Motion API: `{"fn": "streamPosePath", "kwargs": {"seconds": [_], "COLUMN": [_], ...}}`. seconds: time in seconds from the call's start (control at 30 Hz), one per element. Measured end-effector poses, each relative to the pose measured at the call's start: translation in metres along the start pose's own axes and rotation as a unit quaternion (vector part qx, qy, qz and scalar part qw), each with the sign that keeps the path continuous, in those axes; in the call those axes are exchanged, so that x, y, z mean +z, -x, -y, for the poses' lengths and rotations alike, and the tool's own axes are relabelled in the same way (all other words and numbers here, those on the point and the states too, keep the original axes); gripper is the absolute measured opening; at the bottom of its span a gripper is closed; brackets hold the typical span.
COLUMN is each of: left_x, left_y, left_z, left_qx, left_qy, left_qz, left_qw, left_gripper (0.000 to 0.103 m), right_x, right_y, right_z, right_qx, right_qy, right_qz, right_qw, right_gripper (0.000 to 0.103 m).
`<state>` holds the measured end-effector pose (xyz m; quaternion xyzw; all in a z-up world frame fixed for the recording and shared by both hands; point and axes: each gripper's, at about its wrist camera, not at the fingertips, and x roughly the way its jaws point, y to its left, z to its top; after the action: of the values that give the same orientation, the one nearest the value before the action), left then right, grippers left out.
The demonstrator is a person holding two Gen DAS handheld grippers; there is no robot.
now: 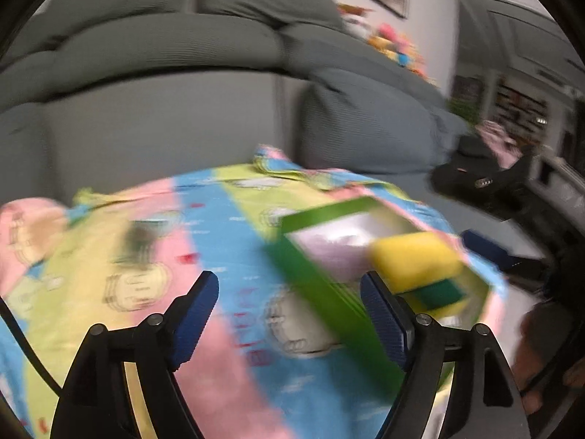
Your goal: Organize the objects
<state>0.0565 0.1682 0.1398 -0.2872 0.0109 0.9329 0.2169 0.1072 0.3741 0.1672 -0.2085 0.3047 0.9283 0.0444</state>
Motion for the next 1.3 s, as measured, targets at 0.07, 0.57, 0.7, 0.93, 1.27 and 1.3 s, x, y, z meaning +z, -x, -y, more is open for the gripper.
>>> {"fn": "streamPosePath", "kwargs": {"seconds": [0.07, 0.57, 0.7, 0.93, 1.27, 1.3], "left_x": [-0.01, -0.084, -0.098, -0.098, -0.1, -0.1], "left_y": [0.004, -0.035, -0.056, -0.071, -0.07, -0.07], "left_z": [-0.025, -0.154, -0.17, -0.16, -0.161, -0.161], "left_qx": [0.045, 0.239, 0.194, 0.204, 0.206, 0.206], "left_qy": [0.002, 0.122, 0.183, 0.143, 0.146, 0.147], "left_qz": [0.007, -0.062, -0.103, -0.14, -0.134, -0.133], "left_qw": [0.999, 0.9614, 0.9582, 0.9584, 0.9582, 0.9582], "left_gripper": [0.081, 0.081, 0.081, 0.102, 0.102, 0.102], "right_x": [-0.006, -0.093, -0.106, -0.121, -0.131, -0.131], "right_y": [-0.006, -0.094, -0.113, -0.128, -0.135, -0.134], "right_z": [-0.021, -0.137, -0.14, -0.141, -0.139, -0.139], "right_qx": [0.011, 0.073, 0.052, 0.026, 0.015, 0.019], "right_qy": [0.028, 0.189, 0.203, 0.23, 0.218, 0.214], "right_qz": [-0.009, -0.127, -0.145, -0.149, -0.158, -0.157], "right_qw": [1.0, 0.971, 0.967, 0.961, 0.963, 0.964], "right_gripper": [0.09, 0.099, 0.099, 0.099, 0.099, 0.099]}}
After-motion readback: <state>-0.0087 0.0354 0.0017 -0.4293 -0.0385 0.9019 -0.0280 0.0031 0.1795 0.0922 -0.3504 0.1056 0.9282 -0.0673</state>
